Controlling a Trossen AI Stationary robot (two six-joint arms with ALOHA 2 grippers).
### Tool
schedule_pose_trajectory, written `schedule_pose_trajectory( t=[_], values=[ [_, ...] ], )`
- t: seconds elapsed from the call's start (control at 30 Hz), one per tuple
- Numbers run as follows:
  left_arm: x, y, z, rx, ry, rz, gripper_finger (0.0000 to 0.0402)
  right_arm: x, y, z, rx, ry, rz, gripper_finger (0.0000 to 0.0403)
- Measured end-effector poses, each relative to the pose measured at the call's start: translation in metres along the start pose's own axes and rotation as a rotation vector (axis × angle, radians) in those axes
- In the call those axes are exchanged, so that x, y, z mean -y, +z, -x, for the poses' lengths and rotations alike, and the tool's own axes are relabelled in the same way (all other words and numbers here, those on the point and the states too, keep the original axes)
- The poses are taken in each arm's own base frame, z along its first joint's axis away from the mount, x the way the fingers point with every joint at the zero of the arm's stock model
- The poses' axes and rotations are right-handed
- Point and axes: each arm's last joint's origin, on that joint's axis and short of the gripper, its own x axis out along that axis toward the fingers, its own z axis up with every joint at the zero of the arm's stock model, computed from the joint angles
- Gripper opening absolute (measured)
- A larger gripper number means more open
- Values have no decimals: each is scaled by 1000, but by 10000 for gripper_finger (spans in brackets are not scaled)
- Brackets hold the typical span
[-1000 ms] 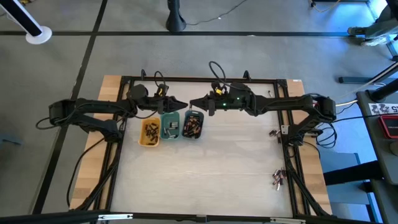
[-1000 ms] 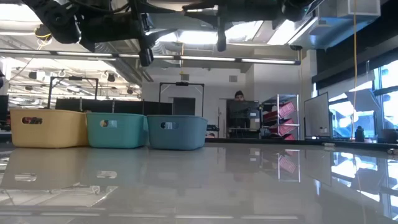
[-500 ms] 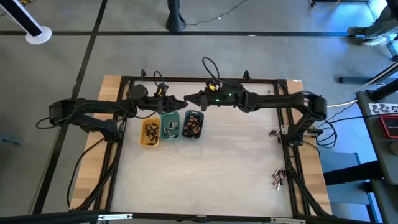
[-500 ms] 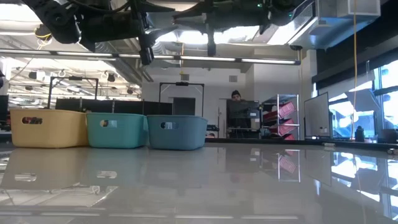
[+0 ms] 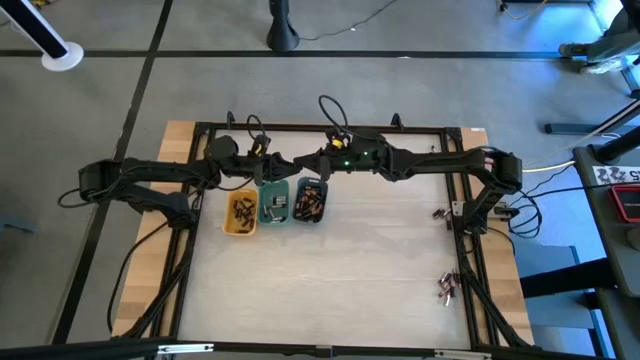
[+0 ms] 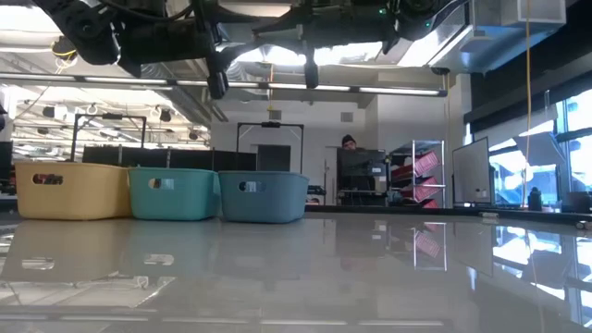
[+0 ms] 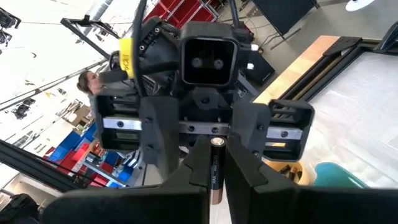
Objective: Sort batteries
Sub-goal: Put the small black battery into the yellow bin
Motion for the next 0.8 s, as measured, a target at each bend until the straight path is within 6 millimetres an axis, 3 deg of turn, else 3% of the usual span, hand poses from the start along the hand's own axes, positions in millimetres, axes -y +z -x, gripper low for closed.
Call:
schedule_pose_trajectory(
  t=[0.27, 0.57, 0.8],
  values=[
    [-3, -3, 0, -26, 31, -25, 24, 0, -1, 0, -17, 4, -7, 19],
    [-3, -3, 0, -29, 34, -25, 27, 1, -2, 0, -33, 1, -8, 32],
    [-3, -2, 0, -20, 32, -28, 27, 5, 4, 3, -51, 13, -10, 138]
  ],
)
